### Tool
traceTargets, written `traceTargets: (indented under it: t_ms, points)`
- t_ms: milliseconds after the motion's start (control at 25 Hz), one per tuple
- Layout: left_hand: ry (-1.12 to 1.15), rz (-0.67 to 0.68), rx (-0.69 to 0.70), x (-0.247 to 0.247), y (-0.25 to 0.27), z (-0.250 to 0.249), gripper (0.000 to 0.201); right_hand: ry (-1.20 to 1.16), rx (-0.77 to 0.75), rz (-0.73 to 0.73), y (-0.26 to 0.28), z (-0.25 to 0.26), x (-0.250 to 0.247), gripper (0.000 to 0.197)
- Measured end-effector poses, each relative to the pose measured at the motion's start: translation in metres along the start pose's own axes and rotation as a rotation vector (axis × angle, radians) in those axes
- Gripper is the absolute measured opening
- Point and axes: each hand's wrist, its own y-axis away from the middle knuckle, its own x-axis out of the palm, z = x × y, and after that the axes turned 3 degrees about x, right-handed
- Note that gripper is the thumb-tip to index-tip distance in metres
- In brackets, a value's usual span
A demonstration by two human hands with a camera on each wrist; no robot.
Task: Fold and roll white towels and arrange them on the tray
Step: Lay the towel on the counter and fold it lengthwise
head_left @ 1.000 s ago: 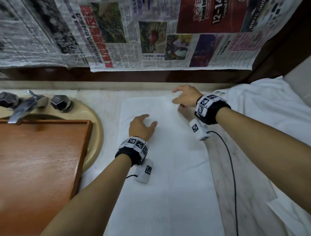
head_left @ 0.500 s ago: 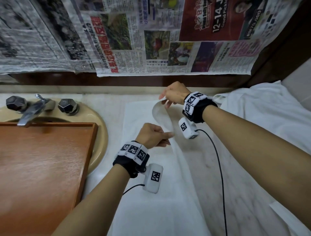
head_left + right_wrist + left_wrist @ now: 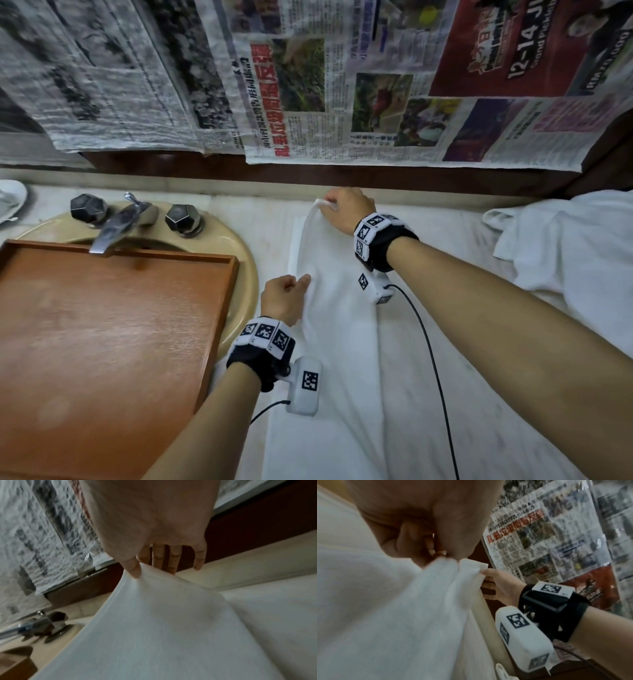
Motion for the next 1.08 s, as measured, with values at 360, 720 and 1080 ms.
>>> traceTargets:
  t_ms: [360, 720, 1080]
  points:
    - [-0.033, -0.212, -0.029, 0.011, -0.034, 0.025, 0.028, 0.232, -0.102, 0.084, -0.024, -0.016, 0.061, 0.041]
    - [-0.158, -0.268, 0.049, 0.012, -0.044, 0.028, 0.025, 0.147, -0.101, 0.061, -0.038, -0.017, 0.057, 0.017]
    - [-0.244, -0.227, -0.041, 0.006, -0.05, 0.018, 0.027, 0.371, -0.354, 0.161, -0.001, -0.016, 0.069, 0.053]
